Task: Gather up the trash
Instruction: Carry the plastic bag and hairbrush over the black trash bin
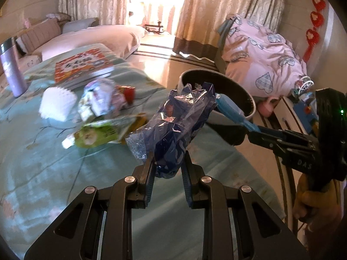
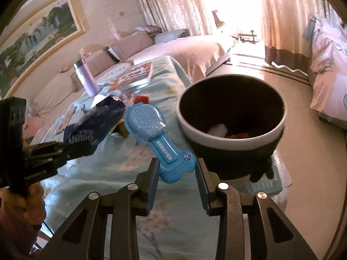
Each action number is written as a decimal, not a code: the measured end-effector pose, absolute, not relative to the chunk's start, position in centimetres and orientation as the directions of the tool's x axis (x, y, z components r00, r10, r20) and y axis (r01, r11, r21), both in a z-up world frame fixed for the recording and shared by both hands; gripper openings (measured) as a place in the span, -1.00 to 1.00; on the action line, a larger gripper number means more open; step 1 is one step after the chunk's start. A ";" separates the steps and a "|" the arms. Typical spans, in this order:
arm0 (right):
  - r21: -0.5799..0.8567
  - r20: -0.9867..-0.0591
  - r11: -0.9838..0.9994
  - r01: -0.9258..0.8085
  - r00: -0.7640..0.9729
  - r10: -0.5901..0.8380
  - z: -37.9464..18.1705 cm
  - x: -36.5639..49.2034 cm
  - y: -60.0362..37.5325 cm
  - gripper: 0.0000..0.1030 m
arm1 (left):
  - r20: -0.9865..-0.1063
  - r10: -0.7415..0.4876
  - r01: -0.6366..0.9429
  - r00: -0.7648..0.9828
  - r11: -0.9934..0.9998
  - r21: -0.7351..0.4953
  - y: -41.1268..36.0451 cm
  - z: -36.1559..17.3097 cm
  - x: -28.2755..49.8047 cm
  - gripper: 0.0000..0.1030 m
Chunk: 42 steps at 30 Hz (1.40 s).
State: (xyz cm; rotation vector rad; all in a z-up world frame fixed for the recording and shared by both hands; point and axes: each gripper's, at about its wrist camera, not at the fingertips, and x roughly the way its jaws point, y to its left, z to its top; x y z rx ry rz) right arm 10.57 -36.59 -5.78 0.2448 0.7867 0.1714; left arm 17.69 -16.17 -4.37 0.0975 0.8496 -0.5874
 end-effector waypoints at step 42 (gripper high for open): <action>0.201 -0.754 0.974 0.103 0.651 0.087 -6.3 17.4 -46.4 -0.33 | -0.826 -0.392 0.608 0.406 0.790 -0.076 -30.9 -4.9 25.6 -0.56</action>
